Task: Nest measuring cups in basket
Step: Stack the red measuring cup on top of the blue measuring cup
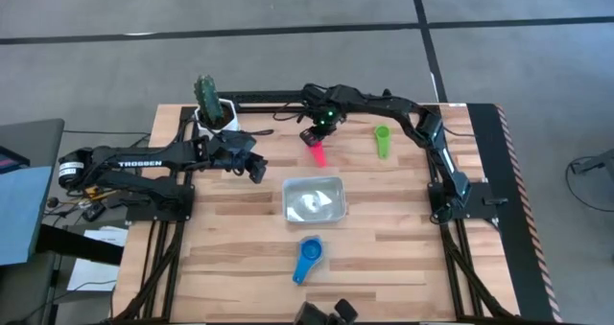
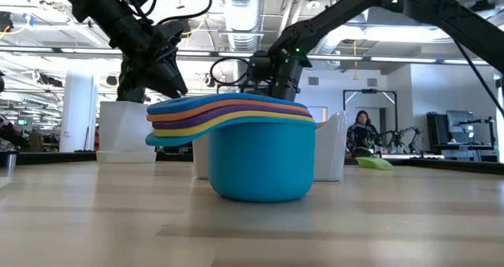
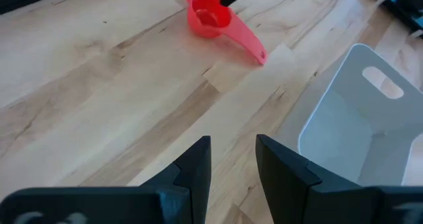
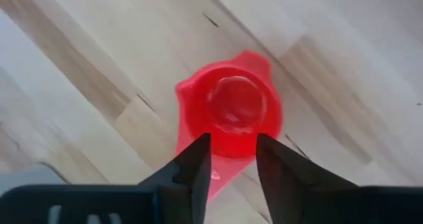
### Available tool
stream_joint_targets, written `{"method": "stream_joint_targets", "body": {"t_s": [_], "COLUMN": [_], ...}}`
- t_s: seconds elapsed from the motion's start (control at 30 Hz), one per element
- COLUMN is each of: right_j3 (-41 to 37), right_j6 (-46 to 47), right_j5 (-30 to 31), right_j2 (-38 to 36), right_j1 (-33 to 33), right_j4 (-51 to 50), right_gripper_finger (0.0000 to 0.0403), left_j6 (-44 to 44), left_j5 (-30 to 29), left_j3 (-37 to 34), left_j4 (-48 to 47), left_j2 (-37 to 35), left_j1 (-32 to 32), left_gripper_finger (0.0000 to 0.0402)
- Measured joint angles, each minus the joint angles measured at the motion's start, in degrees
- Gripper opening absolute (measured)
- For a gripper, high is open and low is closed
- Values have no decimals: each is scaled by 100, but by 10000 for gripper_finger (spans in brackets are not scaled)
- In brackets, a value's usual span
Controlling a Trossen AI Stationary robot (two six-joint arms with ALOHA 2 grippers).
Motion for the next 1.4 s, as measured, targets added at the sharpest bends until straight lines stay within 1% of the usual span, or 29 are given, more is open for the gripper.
{"method": "stream_joint_targets", "body": {"t_s": [0.1, 0.23, 0.37, 0.47, 0.67, 0.77, 0.9, 1.03, 1.33, 1.4], "right_j3": [0, 0, 0, 1, 11, -11, -4, -4, -4, -4], "right_j6": [0, -81, -206, -434, -738, -880, -941, -944, -918, -909], "right_j5": [6, 185, 231, 158, -176, -196, -191, -192, -189, -189], "right_j2": [0, 0, 0, 40, 179, 210, 208, 205, 205, 205], "right_j1": [-68, -215, -363, -451, -435, -393, -367, -361, -272, -255], "right_j4": [-6, -46, -21, 38, 179, 65, 154, 45, -75, -248], "right_gripper_finger": [156, 166, 163, 157, 151, 152, 147, 120, 15, 9], "left_j6": [-20, -140, -205, -207, -249, -247, -242, -195, 11, 55], "left_j5": [-12, -35, -43, -106, -142, -146, -150, -153, -153, -153], "left_j3": [0, 0, 0, 0, 0, 0, 0, 0, 0, 0], "left_j4": [6, 33, 37, 42, 46, 46, 42, 44, 42, 38], "left_j2": [0, 0, 0, -2, 0, 0, 0, 0, 0, 0], "left_j1": [-37, -72, -75, -77, -77, -77, -77, -77, -77, -77], "left_gripper_finger": [106, 106, 106, 106, 106, 106, 106, 106, 106, 106]}}
